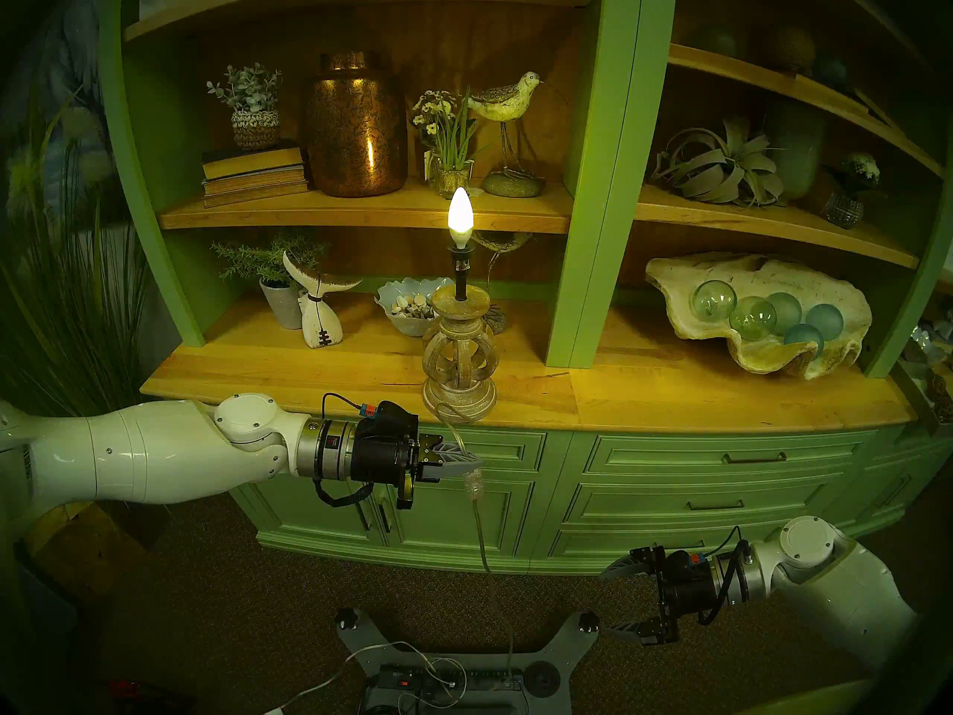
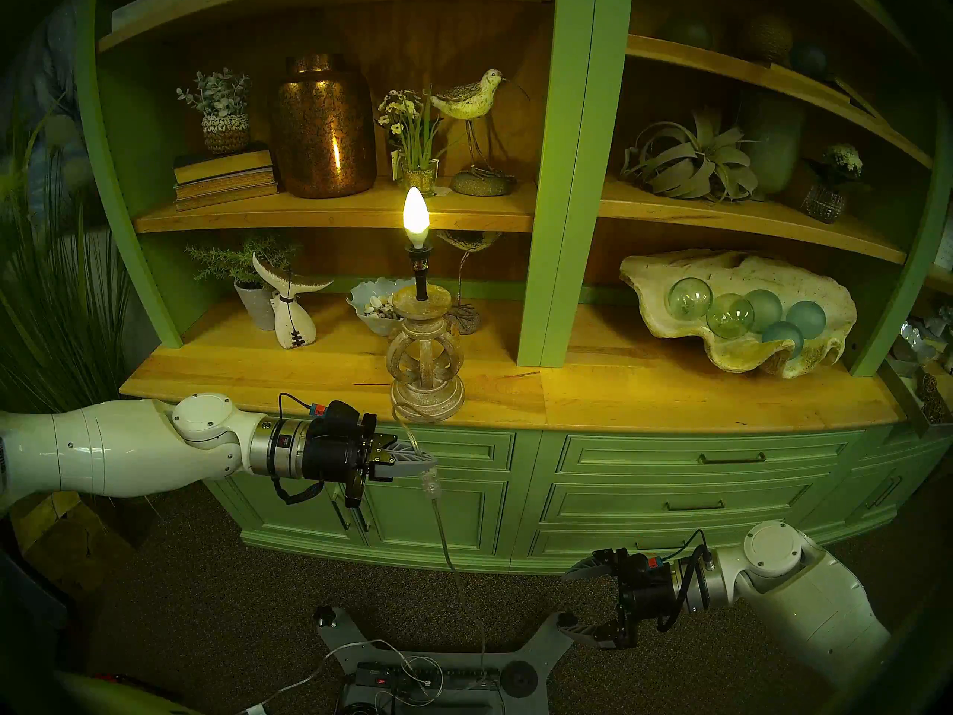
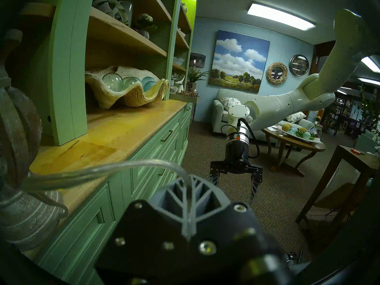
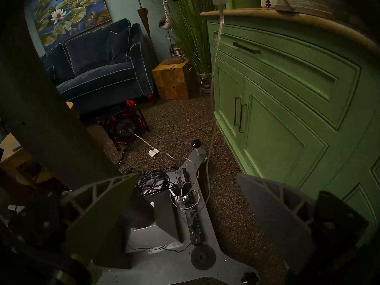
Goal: Grab cable and switch light on
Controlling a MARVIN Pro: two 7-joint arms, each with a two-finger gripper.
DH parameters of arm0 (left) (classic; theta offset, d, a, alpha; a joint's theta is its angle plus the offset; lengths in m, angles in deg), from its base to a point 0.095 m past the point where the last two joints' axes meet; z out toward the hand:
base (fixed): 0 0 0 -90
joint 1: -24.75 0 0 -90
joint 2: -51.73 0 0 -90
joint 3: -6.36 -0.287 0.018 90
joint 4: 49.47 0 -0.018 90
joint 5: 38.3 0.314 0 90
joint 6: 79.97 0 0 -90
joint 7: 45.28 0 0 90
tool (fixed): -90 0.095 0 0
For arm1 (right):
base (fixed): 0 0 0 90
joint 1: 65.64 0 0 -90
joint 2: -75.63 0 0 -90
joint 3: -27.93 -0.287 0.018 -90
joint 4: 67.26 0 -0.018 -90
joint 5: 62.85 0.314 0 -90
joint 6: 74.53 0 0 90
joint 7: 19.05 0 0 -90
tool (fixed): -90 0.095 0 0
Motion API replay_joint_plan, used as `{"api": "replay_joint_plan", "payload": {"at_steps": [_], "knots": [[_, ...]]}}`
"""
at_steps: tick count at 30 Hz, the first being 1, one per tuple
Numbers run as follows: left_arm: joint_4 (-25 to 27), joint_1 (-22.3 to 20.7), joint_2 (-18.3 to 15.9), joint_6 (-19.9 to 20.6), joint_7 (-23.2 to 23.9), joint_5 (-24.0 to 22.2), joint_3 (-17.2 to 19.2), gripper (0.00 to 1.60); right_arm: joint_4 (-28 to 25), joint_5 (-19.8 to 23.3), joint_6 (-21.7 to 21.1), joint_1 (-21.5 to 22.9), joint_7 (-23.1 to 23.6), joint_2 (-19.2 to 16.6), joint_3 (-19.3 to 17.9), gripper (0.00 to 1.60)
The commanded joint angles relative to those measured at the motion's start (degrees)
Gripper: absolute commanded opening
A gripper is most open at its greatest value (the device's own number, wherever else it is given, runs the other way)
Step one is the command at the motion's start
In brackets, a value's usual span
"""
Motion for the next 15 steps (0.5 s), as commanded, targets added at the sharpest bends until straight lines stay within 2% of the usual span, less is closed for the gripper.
{"api": "replay_joint_plan", "payload": {"at_steps": [1, 7, 15], "knots": [[0.18, -1.27, 0.06, -0.32, -0.04, -0.27, 1.15, 0.0, -2.89, 1.4, 0.87, -6.29, -4.92, 4.13, -0.74, 1.6], [0.17, -1.2, 0.07, -0.3, -0.09, -0.23, 1.1, 0.0, -2.21, 2.09, 1.34, -10.5, -10.76, 7.52, -1.45, 1.6], [0.17, -1.18, 0.07, -0.31, -0.16, -0.22, 1.09, 0.0, -2.16, 3.69, 2.36, -13.28, -19.97, 11.09, -6.28, 1.6]]}}
